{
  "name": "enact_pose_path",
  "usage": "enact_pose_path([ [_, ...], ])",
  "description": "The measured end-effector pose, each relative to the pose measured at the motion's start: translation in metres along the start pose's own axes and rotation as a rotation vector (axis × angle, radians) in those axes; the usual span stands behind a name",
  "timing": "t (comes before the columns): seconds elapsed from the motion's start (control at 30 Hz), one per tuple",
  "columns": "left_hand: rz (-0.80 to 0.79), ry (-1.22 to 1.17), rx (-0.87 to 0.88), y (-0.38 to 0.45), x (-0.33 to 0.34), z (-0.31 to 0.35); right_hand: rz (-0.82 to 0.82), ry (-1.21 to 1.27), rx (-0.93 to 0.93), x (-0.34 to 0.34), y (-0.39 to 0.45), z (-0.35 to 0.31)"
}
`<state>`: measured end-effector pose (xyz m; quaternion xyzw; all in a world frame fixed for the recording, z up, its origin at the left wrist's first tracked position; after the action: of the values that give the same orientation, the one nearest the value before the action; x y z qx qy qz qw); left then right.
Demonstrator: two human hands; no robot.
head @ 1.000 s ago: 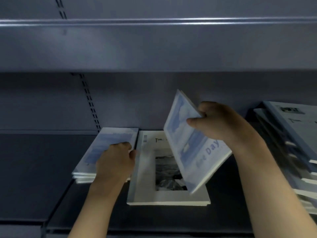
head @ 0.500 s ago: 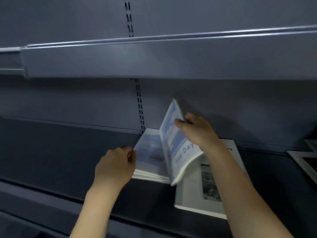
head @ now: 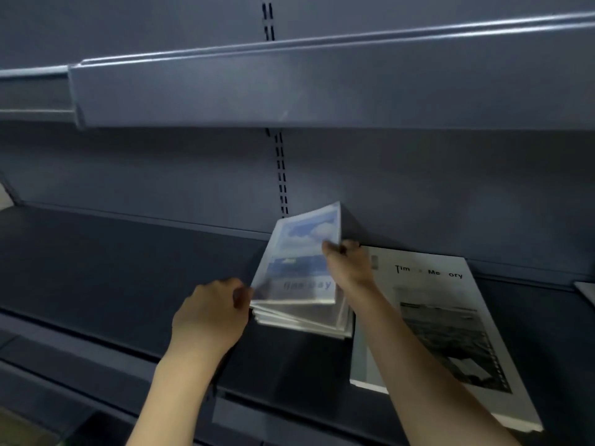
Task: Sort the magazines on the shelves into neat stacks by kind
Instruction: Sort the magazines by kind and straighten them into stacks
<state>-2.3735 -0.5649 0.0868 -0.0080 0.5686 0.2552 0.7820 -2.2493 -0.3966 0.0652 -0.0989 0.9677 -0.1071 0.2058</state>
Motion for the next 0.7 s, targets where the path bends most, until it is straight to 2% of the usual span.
enact_pose_path([
  [0.13,0.009,-0.013,0.041,0.002,0.006,0.000,0.169,-0.401,-0.063,0.001,0.001,0.009],
  [0.2,0.014,-0.013,0.056,0.003,0.009,0.001,0.212,-0.508,-0.072,-0.001,-0.001,0.010],
  [0.33,0.019,-0.011,0.061,0.003,0.014,0.002,0.263,-0.646,-0.045,-0.005,-0.003,0.013],
  [0.53,0.029,-0.042,0.093,0.004,0.023,0.009,0.243,-0.815,-0.042,-0.014,-0.011,0.012],
  [0.7,0.024,-0.037,0.166,0.007,0.030,0.024,0.161,-0.754,-0.099,-0.026,-0.018,0.019],
])
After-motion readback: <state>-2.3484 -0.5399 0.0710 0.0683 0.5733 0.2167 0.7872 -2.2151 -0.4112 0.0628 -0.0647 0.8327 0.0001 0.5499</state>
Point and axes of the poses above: each hand's wrist, its own y-axis towards the middle knuckle, its own x-axis out of the palm, z = x × y, the point moved 1 cm from there along y, towards the middle knuckle, and after that the axes turned 15 degrees about x, right-handed, at the moved point
